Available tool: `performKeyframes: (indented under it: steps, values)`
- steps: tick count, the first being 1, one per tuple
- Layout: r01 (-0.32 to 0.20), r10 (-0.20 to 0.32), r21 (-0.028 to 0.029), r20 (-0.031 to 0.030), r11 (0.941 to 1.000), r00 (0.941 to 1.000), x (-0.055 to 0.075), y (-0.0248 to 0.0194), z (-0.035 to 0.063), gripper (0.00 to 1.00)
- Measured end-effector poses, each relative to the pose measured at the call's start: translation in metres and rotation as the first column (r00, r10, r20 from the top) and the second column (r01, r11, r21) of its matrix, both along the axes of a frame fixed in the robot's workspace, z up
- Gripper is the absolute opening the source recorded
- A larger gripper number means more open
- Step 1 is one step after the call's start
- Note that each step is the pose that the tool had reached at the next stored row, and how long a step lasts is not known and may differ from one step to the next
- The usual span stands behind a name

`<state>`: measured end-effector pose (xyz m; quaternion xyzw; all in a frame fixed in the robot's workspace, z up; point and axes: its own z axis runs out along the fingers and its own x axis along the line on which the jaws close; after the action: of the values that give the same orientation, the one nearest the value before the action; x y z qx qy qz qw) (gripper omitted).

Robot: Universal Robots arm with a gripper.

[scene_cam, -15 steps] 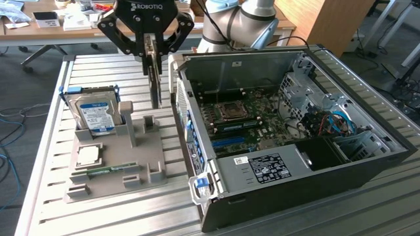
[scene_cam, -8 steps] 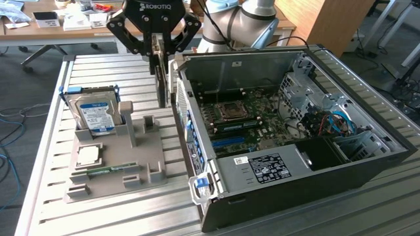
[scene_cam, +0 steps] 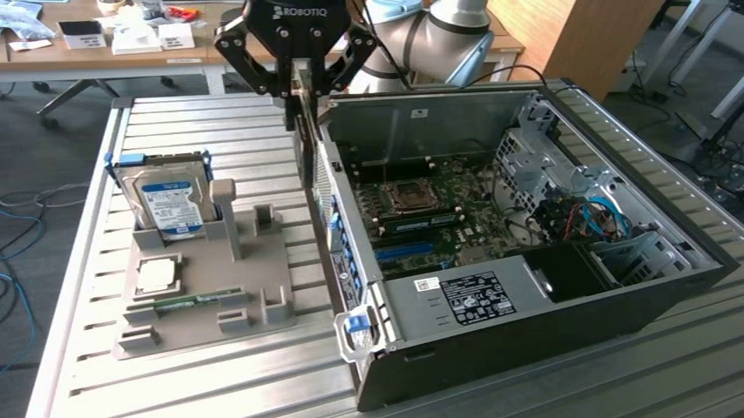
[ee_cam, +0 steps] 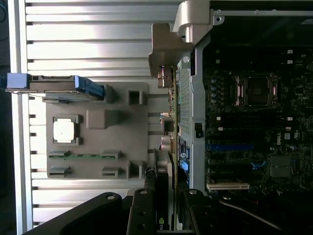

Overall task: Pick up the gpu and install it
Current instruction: 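Pick up the gpu and move the gpu toward the slot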

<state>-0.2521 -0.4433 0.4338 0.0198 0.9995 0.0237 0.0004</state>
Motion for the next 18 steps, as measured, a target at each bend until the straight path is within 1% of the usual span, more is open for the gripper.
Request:
performKeyframes:
  steps: [18]
  values:
    - [0.0,0.0,0.0,-0.0001,1.0,1.0,0.042,0.0,0.0,0.27]
